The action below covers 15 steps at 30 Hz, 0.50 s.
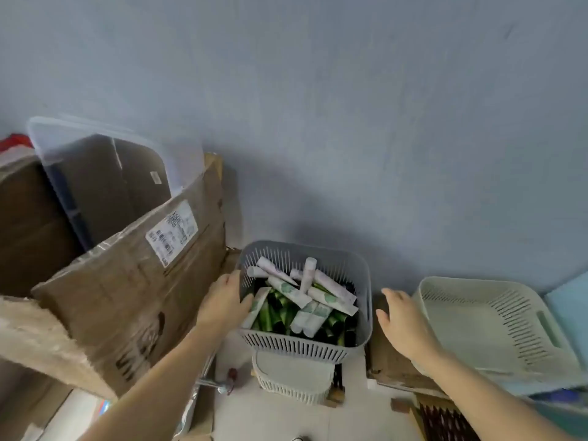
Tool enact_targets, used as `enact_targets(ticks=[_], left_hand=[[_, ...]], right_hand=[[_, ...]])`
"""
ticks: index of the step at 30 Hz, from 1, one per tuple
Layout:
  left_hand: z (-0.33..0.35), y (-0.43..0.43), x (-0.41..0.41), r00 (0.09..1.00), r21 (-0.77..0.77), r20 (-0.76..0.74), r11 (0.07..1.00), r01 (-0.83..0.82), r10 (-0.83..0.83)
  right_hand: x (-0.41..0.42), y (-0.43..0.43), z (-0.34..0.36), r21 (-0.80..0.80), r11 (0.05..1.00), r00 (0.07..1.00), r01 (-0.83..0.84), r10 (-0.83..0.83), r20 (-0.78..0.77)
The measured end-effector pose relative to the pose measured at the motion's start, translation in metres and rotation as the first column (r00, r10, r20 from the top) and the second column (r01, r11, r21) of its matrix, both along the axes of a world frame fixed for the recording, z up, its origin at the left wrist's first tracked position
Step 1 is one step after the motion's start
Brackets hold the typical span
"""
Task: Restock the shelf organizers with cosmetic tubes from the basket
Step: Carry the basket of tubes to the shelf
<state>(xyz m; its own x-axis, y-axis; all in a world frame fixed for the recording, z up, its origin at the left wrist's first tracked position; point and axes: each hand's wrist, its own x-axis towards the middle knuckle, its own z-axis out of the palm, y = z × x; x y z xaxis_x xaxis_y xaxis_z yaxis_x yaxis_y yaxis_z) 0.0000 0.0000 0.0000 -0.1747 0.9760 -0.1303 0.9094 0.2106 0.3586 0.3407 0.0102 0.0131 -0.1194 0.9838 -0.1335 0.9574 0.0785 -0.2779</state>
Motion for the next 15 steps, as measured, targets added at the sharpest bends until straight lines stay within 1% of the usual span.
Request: enact_targets(ticks=[5, 8, 10, 12, 15], left_hand=[[-0.046, 0.044, -0.019, 0.999, -0.128, -0.034, 0.991, -0.033, 0.028], [-0.067, 0.062, -0.022, 0.999, -0.148, -0.017, 0.988, -0.050, 0.048], [-0.077, 0.074, -0.024, 0.997, -0.168, -0.059, 0.984, -0.056, 0.046], [-0.085, 0.085, -0.023, 0.995, -0.139, -0.091, 0.988, -0.063, 0.050], [-0.096, 0.095, -0.018, 0.990, -0.076, -0.026, 0.988, -0.137, 0.136]], right_hand=[[-0.018, 0.030, -0.051, -0.061, 0.997, 0.997, 0.037, -0.041, -0.058], [-0.023, 0.052, -0.074, -0.096, 0.993, 0.995, 0.074, -0.080, -0.057], [-0.028, 0.067, -0.087, -0.111, 0.989, 0.993, 0.094, -0.101, -0.061], [-0.032, 0.077, -0.095, -0.128, 0.984, 0.989, 0.127, -0.136, -0.063], [-0.030, 0.082, -0.113, -0.126, 0.972, 0.971, 0.200, -0.213, -0.104]])
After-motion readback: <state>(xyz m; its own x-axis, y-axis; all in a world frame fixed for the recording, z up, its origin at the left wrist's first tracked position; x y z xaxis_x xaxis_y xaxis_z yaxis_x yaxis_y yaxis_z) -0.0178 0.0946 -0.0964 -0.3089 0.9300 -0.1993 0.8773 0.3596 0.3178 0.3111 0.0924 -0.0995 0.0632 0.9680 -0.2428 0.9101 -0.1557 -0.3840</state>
